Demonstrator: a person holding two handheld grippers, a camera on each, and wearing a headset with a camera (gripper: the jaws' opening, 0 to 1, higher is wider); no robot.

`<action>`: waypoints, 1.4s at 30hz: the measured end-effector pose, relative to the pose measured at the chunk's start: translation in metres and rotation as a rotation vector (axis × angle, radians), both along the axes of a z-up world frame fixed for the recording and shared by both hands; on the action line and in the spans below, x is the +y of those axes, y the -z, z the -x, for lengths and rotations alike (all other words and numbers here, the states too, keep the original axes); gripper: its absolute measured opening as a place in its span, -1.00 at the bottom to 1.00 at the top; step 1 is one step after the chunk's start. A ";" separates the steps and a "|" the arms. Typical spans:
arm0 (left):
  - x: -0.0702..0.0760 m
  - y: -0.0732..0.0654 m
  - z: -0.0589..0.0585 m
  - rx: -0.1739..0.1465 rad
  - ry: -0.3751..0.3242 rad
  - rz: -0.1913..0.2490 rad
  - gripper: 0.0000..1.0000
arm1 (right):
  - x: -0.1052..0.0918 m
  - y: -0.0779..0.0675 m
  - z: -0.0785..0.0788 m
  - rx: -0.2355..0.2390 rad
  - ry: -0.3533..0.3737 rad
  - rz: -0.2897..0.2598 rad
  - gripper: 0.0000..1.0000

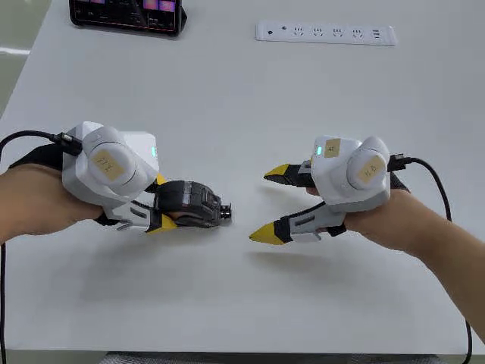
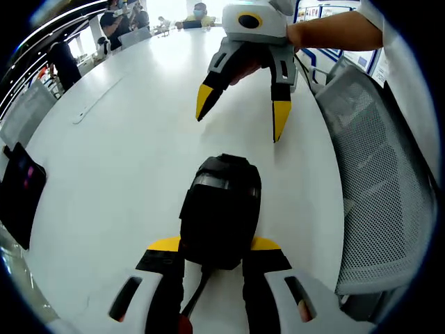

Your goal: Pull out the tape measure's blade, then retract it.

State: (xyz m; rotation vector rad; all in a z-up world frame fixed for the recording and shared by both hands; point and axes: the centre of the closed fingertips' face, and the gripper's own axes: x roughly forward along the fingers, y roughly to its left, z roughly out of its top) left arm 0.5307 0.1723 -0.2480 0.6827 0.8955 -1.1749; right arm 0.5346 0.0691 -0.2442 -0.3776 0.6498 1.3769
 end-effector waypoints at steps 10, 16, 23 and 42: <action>0.001 0.001 0.000 -0.004 0.007 -0.012 -0.45 | 0.010 0.009 0.007 0.021 -0.039 -0.001 -0.04; 0.001 0.002 0.000 0.000 0.004 -0.012 -0.45 | 0.019 0.010 0.005 0.021 -0.036 -0.021 -0.17; 0.001 0.002 0.000 -0.001 0.005 -0.013 -0.45 | 0.027 0.011 0.006 0.036 -0.038 -0.047 -0.27; 0.000 0.002 0.000 -0.001 0.009 -0.014 -0.45 | 0.040 0.017 0.008 0.004 -0.094 -0.060 -0.61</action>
